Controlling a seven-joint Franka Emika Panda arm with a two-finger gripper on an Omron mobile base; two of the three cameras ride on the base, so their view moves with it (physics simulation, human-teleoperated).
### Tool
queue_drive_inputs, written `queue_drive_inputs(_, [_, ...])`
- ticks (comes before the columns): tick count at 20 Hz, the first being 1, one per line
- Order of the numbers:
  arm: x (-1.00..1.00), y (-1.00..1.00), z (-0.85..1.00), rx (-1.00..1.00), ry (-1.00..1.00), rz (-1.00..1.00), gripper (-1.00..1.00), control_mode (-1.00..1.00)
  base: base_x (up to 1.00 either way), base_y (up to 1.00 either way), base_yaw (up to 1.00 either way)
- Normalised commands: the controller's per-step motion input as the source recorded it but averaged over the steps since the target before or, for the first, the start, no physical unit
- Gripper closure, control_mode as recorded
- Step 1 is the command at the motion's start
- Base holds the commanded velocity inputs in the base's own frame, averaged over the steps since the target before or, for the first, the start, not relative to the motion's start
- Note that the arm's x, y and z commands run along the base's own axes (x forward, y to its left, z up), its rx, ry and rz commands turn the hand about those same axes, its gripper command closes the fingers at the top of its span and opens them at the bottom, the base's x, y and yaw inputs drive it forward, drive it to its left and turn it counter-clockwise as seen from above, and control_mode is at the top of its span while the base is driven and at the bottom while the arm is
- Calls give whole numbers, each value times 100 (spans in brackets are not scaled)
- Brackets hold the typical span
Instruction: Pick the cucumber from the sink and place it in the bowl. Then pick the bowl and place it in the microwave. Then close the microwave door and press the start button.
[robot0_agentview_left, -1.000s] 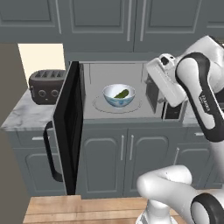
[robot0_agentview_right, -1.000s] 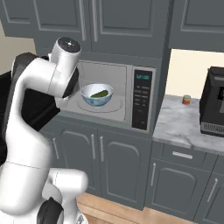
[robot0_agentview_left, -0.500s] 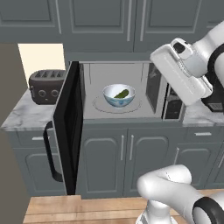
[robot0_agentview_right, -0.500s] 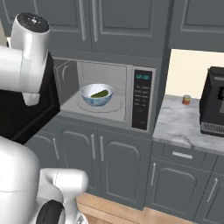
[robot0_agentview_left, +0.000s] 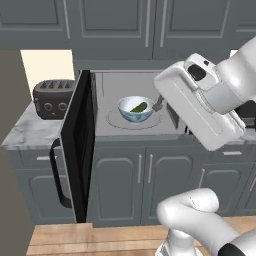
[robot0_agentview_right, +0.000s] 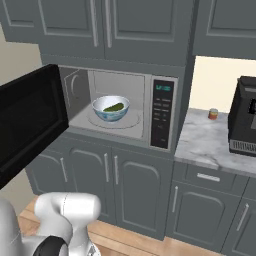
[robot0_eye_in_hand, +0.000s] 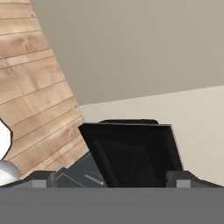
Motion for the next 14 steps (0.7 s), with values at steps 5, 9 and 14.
queue_drive_inputs(5, [-100,38,-10,0,0,-3,-100,-100,0,0,0])
queue_drive_inputs(9, [-70,65,-29,-1,0,-3,-100,-100,0,0,0])
queue_drive_inputs(14, [-20,80,-19,-8,0,-1,-100,-100,0,0,0])
